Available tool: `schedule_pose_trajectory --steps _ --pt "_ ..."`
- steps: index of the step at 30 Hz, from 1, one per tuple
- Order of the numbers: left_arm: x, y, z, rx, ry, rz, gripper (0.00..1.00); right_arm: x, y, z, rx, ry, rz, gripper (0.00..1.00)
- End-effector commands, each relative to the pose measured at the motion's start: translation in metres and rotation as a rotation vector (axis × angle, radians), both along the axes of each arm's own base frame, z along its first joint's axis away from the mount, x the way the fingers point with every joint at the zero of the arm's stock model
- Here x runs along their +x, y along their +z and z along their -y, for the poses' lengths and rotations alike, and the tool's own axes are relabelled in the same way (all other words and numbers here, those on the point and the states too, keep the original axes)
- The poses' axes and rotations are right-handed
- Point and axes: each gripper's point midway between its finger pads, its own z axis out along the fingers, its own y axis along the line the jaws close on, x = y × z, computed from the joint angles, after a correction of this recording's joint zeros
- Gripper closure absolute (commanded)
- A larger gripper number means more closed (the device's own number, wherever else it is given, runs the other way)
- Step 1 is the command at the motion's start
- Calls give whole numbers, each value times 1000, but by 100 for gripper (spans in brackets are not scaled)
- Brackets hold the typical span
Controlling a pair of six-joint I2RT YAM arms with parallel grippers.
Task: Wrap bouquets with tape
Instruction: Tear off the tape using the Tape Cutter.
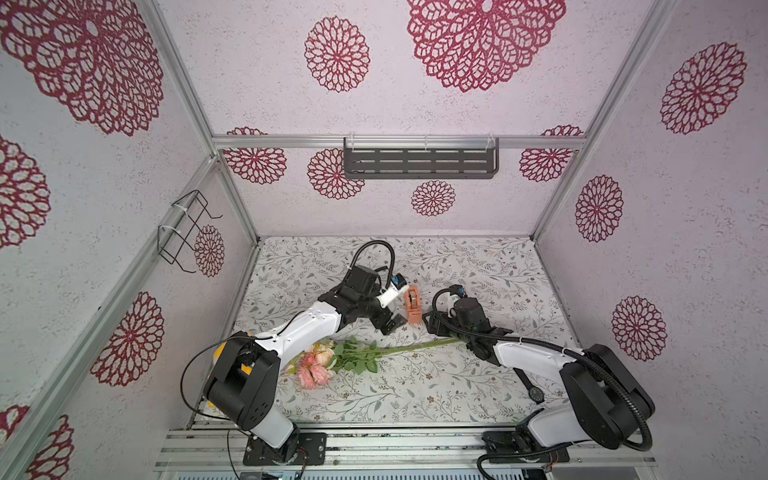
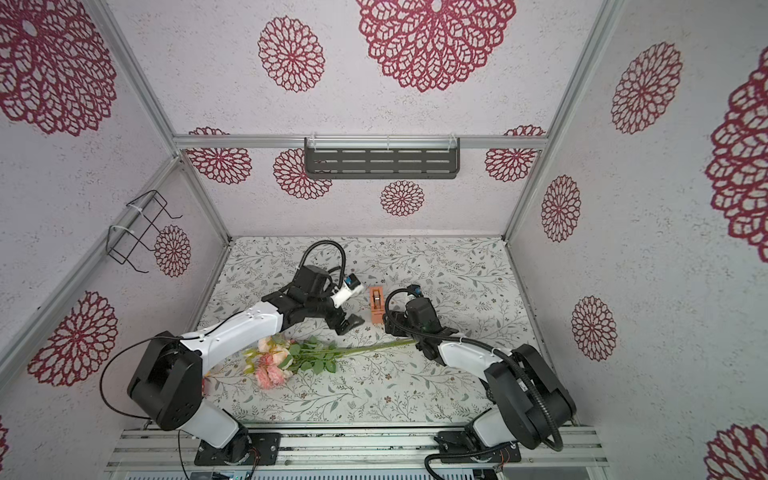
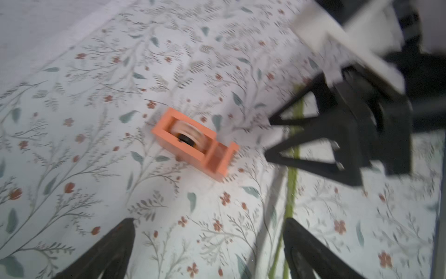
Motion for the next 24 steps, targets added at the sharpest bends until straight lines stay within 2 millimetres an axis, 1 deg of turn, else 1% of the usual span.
schedule_pose_trajectory --steps 1,2,3,5,7,8,9,11,14,16,17,19,22,24 --pt "64 17 -4 -124 191 -124 2 3 11 -21 116 23 28 34" --pt "73 11 0 -81 213 -121 2 1 12 -27 129 42 34 36" --pt "80 4 4 7 229 -73 2 0 14 -31 142 47 43 36" --pt "93 -20 7 149 263 13 2 -2 17 -36 167 61 58 37" --pt "98 -31 12 140 251 10 2 -2 18 -35 179 49 70 38" --pt "99 -38 15 123 232 -5 0 -1 19 -38 180 59 73 40" --pt "100 -46 18 124 218 -14 3 -1 17 -39 175 67 67 42" --pt "106 -58 18 148 227 -24 5 3 12 -42 150 71 60 47" --pt "112 -63 23 118 219 -41 6 7 3 -42 116 65 50 50" --pt "115 -61 24 86 234 -35 4 10 -2 -40 91 52 43 51" --pt "115 -61 26 68 227 -39 4 11 -2 -42 98 57 46 53" --pt "114 -62 29 44 216 -39 4 12 -4 -47 106 71 43 54" --pt "115 -68 28 52 214 -52 4 14 -6 -49 100 73 47 62" --pt "115 -72 28 57 207 -54 5 14 -7 -51 98 78 43 70"
